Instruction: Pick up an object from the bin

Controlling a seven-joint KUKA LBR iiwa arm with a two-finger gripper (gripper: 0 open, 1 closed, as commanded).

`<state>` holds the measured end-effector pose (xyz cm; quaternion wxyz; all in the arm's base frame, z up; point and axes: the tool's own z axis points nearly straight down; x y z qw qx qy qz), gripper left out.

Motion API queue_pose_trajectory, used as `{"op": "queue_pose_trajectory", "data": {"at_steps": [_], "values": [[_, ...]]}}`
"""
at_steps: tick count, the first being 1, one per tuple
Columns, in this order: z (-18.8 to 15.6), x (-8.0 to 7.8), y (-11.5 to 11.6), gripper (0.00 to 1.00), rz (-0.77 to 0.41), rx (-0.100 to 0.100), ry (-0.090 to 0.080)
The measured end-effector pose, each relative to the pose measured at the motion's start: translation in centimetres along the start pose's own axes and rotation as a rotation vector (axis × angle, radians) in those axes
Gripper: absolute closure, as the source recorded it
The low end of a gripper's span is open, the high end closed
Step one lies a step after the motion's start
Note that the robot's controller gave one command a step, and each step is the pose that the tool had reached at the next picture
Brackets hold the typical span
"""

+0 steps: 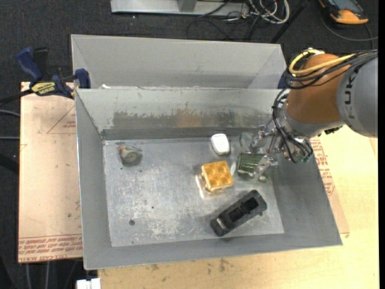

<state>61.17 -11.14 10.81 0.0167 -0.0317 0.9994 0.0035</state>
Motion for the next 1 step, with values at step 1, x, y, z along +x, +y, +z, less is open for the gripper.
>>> {"op": "queue_pose_trajectory", "data": {"at_steps": [1], "values": [[0.0, 0.0, 0.01, 1.0, 0.0, 0.0, 0.0]]}}
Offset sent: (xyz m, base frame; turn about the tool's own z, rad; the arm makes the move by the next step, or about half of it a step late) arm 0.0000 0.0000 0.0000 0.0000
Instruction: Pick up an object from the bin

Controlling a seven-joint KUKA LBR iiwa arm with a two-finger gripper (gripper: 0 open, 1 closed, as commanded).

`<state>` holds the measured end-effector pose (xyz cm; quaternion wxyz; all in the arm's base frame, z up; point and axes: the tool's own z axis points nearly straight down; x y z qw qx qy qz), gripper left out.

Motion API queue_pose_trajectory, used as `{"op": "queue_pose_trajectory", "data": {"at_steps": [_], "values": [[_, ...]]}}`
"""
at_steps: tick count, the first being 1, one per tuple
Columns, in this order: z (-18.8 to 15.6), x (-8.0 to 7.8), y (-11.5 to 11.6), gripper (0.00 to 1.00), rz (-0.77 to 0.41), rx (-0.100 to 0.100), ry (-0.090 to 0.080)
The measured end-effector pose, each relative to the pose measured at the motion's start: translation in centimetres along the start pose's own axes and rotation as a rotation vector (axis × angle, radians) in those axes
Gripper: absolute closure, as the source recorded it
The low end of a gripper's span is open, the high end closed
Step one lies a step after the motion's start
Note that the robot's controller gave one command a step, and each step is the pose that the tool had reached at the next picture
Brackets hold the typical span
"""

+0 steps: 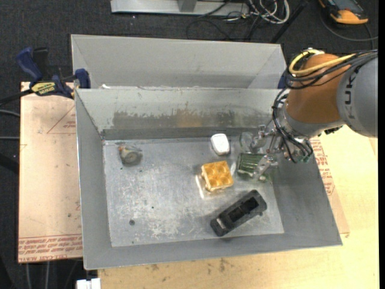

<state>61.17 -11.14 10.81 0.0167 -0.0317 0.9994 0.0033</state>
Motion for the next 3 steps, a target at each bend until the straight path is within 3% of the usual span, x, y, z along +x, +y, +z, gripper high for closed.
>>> {"op": "queue_pose_trajectory", "data": {"at_steps": [2, 3], "values": [[0.0, 0.0, 0.0, 1.0, 0.0, 0.0, 0.0], [1.6, 0.8, -0.3, 0.0, 0.001, 0.008, 0.006]]}}
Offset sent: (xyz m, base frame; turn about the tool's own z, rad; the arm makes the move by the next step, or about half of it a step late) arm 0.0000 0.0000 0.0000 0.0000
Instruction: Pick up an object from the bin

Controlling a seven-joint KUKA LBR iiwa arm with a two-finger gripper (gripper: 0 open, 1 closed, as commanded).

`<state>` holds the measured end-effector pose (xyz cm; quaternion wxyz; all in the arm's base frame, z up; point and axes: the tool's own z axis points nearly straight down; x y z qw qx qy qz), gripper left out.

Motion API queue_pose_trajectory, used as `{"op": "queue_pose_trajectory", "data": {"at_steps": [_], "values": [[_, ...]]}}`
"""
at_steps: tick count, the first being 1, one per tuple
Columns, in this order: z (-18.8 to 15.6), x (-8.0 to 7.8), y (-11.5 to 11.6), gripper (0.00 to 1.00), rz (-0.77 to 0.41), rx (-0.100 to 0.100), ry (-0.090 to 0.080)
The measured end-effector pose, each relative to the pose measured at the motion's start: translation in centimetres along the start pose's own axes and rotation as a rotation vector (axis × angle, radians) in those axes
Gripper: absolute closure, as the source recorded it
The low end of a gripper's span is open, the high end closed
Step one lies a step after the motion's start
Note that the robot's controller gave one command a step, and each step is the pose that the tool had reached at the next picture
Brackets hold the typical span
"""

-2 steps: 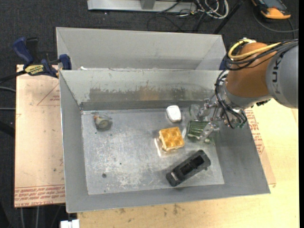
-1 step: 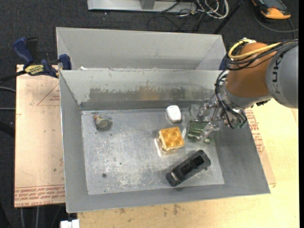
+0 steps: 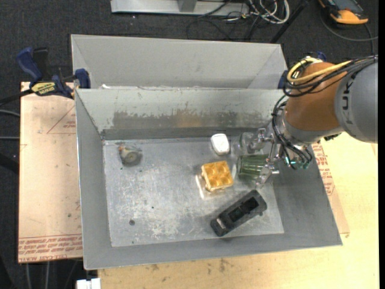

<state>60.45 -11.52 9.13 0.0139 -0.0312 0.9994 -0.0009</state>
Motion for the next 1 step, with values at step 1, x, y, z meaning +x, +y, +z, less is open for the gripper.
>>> {"op": "queue_pose_trajectory", "data": {"at_steps": [1], "values": [[0.03, 0.04, -0.12, 0.0, 0.003, 0.0, -0.001]]}}
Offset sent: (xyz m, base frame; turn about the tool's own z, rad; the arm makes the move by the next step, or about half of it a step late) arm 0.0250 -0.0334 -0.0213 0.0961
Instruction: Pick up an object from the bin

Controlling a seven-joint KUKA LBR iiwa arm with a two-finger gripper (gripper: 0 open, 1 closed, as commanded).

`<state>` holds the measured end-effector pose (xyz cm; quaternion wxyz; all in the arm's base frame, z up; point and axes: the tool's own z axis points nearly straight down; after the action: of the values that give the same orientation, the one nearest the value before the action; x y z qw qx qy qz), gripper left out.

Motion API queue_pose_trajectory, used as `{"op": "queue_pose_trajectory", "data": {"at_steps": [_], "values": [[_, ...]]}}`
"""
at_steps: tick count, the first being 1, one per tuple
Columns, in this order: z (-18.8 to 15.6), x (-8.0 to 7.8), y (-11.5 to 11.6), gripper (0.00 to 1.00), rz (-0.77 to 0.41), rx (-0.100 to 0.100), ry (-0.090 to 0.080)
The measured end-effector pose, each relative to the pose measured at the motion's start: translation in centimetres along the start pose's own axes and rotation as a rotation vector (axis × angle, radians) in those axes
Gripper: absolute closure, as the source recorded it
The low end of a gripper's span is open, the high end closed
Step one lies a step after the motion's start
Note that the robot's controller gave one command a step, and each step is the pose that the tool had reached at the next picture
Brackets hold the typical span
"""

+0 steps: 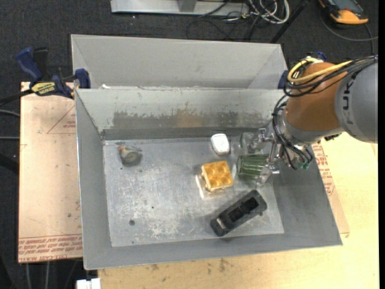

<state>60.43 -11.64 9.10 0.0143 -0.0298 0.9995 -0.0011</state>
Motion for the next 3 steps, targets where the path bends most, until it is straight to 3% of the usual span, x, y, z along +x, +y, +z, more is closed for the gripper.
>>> {"op": "queue_pose_trajectory", "data": {"at_steps": [1, 2, 3], "values": [[1.0, -2.7, -2.4, 1.0, 0.087, -0.024, 0.046], [1.0, -2.7, -2.4, 1.0, 0.087, -0.024, 0.046], [-3.2, -1.9, -2.8, 1.0, 0.093, -0.005, 0.036]]}}
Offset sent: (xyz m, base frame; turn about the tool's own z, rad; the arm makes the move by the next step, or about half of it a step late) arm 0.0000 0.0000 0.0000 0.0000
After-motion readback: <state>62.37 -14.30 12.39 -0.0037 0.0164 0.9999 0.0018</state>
